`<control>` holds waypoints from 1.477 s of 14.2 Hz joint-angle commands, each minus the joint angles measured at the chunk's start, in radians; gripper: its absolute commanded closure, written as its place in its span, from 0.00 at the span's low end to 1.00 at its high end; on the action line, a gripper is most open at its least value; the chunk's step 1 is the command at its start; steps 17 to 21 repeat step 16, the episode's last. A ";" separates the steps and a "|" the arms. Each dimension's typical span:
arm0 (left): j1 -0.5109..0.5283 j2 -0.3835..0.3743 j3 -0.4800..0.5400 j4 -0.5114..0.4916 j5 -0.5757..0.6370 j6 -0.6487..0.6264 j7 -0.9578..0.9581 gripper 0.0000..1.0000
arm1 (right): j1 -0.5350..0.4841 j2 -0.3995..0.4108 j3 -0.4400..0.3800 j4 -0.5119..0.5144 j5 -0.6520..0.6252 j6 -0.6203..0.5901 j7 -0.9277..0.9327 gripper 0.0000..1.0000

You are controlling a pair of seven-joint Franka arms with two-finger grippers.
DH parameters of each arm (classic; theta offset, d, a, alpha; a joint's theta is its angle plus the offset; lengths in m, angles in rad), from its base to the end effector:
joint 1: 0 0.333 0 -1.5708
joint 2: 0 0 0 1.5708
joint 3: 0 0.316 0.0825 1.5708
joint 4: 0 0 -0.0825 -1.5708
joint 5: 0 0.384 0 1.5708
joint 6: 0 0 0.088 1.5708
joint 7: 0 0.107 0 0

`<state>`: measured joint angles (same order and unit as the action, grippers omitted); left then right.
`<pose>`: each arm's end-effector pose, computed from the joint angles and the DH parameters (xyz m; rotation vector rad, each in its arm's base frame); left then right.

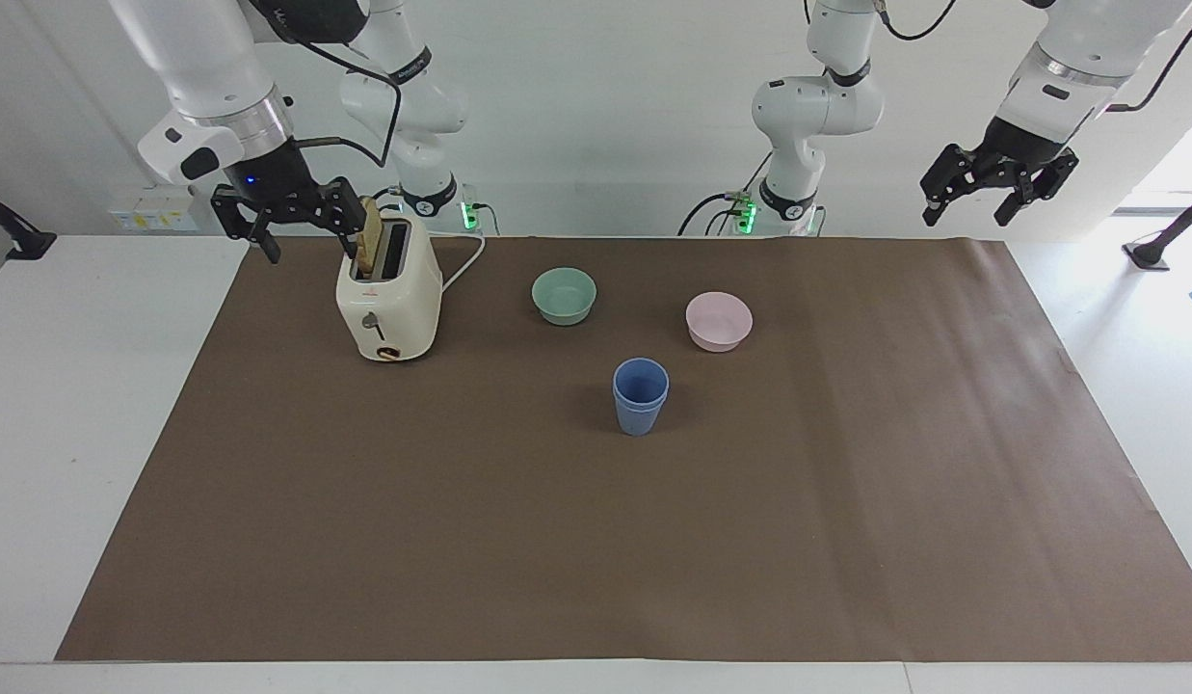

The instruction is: Stack blue cups with both arms

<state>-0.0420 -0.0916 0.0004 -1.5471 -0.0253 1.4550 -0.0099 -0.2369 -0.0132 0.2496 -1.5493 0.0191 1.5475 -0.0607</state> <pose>0.5126 -0.0243 0.6743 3.1160 -0.0539 -0.0018 0.5485 0.0100 0.6396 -3.1238 -0.1156 -0.0178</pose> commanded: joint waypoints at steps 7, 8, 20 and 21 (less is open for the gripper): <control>0.013 -0.013 -0.008 -0.004 -0.007 -0.015 -0.007 0.00 | -0.021 -0.030 -0.006 -0.031 0.021 0.017 -0.071 0.00; 0.013 -0.013 -0.008 -0.004 -0.007 -0.013 -0.007 0.00 | -0.018 -0.030 -0.004 -0.029 0.021 0.017 -0.070 0.00; 0.013 -0.013 -0.008 -0.004 -0.007 -0.015 -0.007 0.00 | -0.018 -0.030 -0.004 -0.031 0.021 0.019 -0.070 0.00; 0.013 -0.013 -0.008 -0.004 -0.007 -0.015 -0.007 0.00 | -0.018 -0.030 -0.004 -0.031 0.021 0.019 -0.070 0.00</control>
